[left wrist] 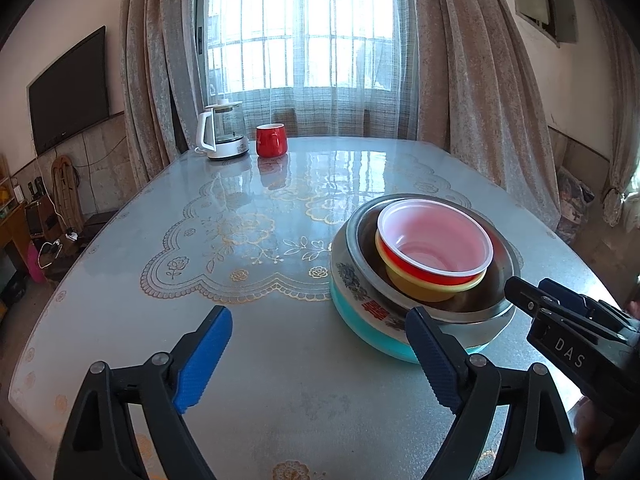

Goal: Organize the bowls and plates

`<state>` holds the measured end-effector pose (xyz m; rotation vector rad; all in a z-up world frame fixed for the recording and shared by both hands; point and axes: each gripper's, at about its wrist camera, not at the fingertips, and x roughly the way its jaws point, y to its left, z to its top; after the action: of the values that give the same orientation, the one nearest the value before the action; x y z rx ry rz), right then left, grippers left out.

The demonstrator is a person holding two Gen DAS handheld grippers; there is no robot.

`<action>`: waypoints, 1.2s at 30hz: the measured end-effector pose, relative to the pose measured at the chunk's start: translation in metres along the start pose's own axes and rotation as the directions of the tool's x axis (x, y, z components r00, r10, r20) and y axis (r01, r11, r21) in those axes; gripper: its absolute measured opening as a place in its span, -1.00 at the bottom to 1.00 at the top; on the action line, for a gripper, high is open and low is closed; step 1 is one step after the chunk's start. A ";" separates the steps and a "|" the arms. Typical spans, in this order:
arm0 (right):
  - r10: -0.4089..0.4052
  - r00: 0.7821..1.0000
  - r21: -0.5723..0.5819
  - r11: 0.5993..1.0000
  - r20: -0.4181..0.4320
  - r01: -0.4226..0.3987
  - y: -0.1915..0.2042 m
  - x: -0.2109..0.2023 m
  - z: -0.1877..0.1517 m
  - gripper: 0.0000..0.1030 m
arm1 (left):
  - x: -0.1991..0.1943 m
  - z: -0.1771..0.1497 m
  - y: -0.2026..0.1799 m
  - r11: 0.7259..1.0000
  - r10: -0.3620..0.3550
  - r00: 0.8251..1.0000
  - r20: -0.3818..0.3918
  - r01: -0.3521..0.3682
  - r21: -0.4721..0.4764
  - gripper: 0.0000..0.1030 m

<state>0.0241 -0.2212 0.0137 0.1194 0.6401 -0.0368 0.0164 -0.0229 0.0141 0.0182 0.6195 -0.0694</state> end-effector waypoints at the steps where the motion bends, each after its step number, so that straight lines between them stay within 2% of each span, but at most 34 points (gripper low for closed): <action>1: 0.000 1.000 0.001 1.000 -0.001 0.000 0.000 0.000 0.000 -0.12 | 0.000 0.000 0.000 1.000 0.001 1.000 -0.001 -0.001 0.000 0.73; 13: -0.001 1.000 0.003 1.000 0.000 0.001 -0.001 -0.001 -0.001 -0.12 | -0.003 0.000 0.001 1.000 0.006 1.000 0.009 -0.006 0.001 0.80; 36: -0.002 1.000 0.009 1.000 -0.003 0.002 -0.002 -0.001 -0.002 -0.12 | -0.003 0.002 -0.001 1.000 0.003 1.000 0.004 -0.003 0.011 0.80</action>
<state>0.0216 -0.2228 0.0125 0.1271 0.6428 -0.0412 0.0153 -0.0239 0.0179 0.0293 0.6155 -0.0695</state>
